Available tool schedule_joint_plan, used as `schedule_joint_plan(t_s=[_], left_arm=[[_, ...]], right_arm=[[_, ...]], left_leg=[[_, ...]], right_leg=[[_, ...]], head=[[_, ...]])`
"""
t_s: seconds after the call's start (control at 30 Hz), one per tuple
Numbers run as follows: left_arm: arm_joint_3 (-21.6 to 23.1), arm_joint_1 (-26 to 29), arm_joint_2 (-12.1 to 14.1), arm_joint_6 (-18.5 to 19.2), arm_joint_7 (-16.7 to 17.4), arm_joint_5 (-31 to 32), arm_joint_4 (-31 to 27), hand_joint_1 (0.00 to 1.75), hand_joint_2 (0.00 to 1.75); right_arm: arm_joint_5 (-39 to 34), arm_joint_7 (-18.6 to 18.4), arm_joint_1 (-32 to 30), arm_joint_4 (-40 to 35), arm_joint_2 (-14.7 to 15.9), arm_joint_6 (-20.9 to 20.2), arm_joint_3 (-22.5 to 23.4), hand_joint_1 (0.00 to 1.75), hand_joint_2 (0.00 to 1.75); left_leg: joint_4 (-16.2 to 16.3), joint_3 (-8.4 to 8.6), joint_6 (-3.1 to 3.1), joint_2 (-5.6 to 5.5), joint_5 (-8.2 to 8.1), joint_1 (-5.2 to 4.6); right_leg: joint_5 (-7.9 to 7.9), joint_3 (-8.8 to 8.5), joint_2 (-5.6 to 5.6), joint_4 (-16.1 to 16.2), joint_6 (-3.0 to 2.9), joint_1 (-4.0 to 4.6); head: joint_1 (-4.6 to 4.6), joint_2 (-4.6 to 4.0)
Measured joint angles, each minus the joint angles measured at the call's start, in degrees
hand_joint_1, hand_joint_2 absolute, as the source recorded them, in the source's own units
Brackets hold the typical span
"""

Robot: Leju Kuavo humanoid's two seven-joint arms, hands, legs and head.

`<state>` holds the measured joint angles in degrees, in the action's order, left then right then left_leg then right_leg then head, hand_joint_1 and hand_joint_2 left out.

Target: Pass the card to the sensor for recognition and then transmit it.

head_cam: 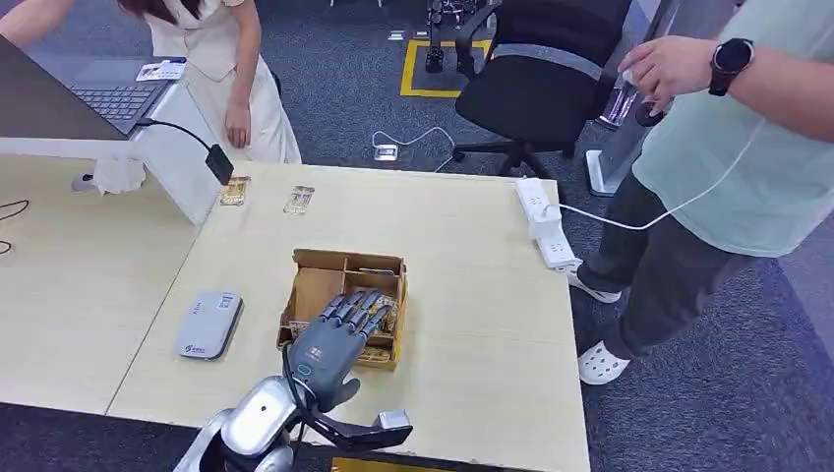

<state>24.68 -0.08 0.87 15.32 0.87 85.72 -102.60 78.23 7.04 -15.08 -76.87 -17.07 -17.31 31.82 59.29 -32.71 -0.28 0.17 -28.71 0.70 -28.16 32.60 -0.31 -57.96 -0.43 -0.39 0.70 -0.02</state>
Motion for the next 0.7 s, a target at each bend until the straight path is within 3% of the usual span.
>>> schedule_joint_plan(t_s=[0.7], left_arm=[[0.0,0.0,-0.1,0.3,0.0,0.1,2.0,0.00,1.75]], right_arm=[[2.5,1.7,0.1,0.1,0.0,-0.5,0.5,0.00,0.00]], left_leg=[[0.0,-0.01,0.00,-0.01,0.00,0.00]], right_leg=[[0.00,-0.01,-0.01,0.0,0.00,0.00]], head=[[0.00,0.00]])
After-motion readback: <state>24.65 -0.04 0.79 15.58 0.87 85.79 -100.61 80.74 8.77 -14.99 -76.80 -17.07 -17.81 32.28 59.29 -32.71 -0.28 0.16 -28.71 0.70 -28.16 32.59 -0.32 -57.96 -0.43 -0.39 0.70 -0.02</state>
